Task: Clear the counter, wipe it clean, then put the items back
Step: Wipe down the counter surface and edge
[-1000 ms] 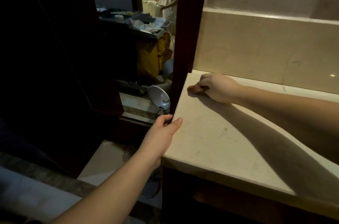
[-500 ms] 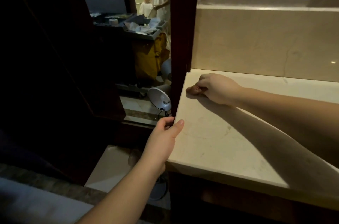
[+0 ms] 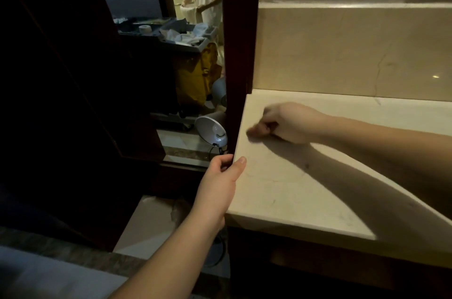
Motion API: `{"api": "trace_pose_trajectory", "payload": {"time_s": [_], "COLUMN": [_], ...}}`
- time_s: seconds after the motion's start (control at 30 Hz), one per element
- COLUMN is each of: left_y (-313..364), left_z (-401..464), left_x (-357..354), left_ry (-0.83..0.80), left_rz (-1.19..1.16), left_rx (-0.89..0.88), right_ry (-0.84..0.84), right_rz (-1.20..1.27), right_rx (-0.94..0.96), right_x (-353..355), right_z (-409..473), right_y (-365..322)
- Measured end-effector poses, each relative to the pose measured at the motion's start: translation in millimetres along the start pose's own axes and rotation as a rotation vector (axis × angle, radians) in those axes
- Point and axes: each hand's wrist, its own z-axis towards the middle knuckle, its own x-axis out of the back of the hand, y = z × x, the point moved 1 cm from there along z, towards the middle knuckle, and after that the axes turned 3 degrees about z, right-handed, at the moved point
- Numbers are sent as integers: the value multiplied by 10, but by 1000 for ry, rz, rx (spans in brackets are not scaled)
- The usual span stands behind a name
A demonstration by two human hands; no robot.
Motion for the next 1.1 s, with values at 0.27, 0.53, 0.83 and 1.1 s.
{"api": "trace_pose_trajectory", "payload": {"time_s": [0.27, 0.53, 0.83, 1.1], "left_y": [-25, -55, -37, 38], "left_z": [-135, -272, -285, -335], "left_x": [63, 51, 84, 141], "left_ry": [-73, 18, -37, -78], "left_rz": [-36, 93, 137, 229], "left_rx": [20, -122, -129, -126], "right_ry": [59, 81, 15, 39], "right_rz": [-186, -223, -145, -22], "right_rx": [54, -26, 47, -2], "right_x": [-82, -98, -86, -139], "right_z": [-9, 350, -284, -82], "right_y": [-193, -105, -391, -545]}}
